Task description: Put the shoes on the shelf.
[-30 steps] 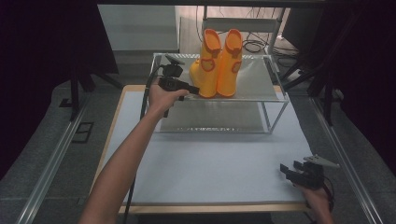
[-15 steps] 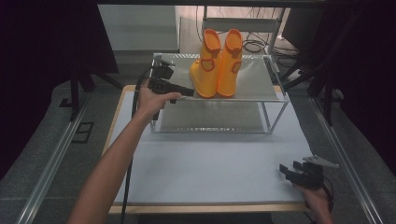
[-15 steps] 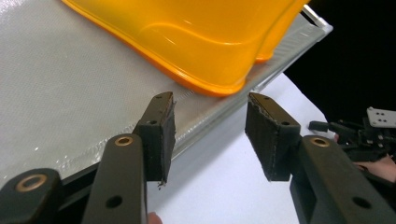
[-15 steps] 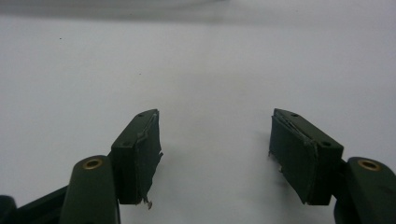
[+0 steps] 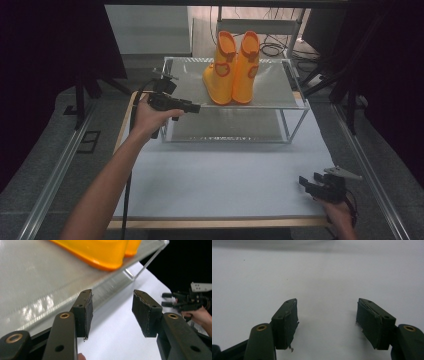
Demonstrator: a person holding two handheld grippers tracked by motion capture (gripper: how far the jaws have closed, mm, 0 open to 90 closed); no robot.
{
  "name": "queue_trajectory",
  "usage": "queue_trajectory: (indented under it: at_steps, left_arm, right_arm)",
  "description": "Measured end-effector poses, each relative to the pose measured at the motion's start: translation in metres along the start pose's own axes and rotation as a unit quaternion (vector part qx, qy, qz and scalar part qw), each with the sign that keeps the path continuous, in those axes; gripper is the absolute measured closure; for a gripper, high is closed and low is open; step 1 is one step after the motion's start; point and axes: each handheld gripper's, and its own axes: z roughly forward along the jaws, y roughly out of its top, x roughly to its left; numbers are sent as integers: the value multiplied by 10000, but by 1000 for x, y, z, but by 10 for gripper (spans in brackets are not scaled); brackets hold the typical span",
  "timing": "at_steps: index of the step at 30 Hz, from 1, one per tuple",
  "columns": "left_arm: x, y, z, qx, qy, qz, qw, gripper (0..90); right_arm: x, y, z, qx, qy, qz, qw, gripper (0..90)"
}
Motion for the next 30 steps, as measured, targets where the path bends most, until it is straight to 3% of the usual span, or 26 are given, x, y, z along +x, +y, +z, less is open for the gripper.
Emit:
queue_trajectory:
  at_steps: [5,11,15,19,22,30]
  left_arm:
    - [-4,-15,-10,-90,-206,108,9997,508]
    - [-6,-44,-16,-93,-250,174,9995,508]
    - [-6,-68,-17,-73,-386,86,9992,508]
    - [-6,-91,-15,-64,-407,92,9991,509]
    - [-4,-105,-11,13,-287,126,9995,509]
    - [1,-125,-3,161,-237,-80,9996,499]
  right_arm:
    - [1,0,0,21,2,-32,10000,333]
    - [2,1,-2,-33,-26,-18,10000,334]
    - [3,3,-4,-116,-47,-66,9999,334]
    - [4,4,-5,-140,-47,-65,9999,334]
    - [4,3,-5,-116,-56,-71,9999,333]
    - [4,4,-5,-152,-52,-60,9999,332]
